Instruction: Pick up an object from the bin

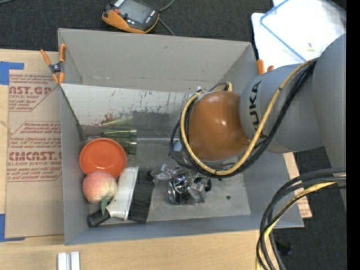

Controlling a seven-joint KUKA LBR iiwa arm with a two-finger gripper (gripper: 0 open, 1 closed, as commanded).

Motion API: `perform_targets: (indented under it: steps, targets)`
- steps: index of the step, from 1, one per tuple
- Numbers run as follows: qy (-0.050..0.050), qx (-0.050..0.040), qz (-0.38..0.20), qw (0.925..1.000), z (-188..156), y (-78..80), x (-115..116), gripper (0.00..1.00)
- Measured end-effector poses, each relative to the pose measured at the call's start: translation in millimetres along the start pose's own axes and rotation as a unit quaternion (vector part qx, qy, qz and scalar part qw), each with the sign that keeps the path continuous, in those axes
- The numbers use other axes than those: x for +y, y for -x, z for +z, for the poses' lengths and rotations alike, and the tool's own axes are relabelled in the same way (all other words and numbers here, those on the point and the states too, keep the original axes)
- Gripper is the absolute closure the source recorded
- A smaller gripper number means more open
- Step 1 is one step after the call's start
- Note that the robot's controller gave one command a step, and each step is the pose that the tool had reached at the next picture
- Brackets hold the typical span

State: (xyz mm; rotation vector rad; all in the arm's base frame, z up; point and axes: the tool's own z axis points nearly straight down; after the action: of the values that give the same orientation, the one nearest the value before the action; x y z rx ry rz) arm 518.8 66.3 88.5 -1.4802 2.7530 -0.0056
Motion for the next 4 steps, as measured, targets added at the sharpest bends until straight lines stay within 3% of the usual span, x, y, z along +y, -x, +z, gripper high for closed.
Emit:
perform_targets:
  steps: [1, 2, 3, 4]
  targets:
    - [-0.001, 0.0014, -0.022, 0.9997, -4.7, -11.6, 16.3, 0.0]
    - [0.004, 0.0048, -0.019, 0.9998, -27.3, -10.9, 17.0, 0.0]
    - [0.004, 0.003, -0.086, 0.9963, -29.2, -15.2, 14.1, 1.0]
    - [0.006, 0.0042, -0.11, 0.994, -11.9, -18.3, 14.7, 1.0]
